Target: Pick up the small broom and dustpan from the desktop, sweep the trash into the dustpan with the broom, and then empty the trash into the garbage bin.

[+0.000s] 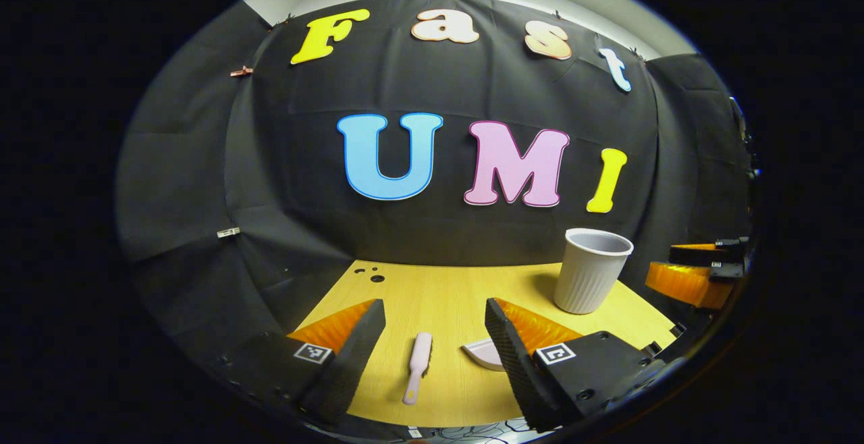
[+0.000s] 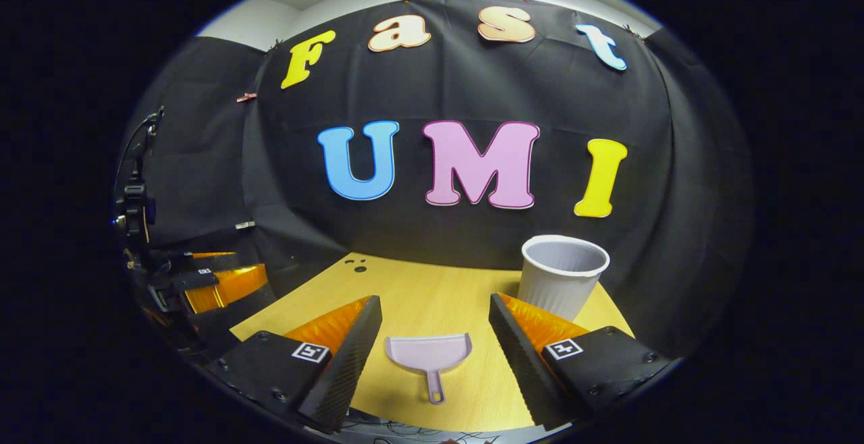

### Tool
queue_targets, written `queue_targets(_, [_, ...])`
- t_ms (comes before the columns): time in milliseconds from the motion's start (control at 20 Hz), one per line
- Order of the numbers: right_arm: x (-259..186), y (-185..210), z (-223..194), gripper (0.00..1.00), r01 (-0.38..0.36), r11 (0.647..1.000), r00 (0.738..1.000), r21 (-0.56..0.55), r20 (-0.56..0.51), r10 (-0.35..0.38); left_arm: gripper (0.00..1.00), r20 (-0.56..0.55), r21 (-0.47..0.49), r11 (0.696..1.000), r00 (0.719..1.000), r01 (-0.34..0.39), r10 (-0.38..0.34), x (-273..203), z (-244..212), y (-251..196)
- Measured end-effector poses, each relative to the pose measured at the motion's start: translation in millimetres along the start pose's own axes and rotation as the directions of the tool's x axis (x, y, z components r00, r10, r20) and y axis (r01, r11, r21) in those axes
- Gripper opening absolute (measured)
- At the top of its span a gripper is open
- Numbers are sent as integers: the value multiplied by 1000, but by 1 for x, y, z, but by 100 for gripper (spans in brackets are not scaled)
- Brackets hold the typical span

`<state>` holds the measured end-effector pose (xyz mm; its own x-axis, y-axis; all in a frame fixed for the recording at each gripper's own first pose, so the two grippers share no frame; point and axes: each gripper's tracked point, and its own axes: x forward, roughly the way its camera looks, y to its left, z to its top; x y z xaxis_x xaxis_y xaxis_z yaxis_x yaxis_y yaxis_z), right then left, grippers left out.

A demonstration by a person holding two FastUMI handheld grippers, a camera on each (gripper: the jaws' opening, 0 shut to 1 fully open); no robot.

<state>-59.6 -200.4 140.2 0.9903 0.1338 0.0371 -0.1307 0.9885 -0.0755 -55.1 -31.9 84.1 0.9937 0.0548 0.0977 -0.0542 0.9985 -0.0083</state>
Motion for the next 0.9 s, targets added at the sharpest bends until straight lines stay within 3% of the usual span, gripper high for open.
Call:
queue_targets(350, [-10, -33, -7, 100, -18, 999, 1000, 31, 4, 17, 94, -14, 11, 999, 999, -47, 48, -24, -2, -34])
queue_targets(550, [-14, -50, -9, 99, 30, 998, 1000, 50, -3, -29, 94, -14, 94, 996, 1000, 3, -1, -28, -7, -50])
queue_targets(900, [-3, -58, -34, 99, 93, 994, 992, 59, -93, -87, 96, -3, 52, 998, 999, 44, -44, -8, -18, -39])
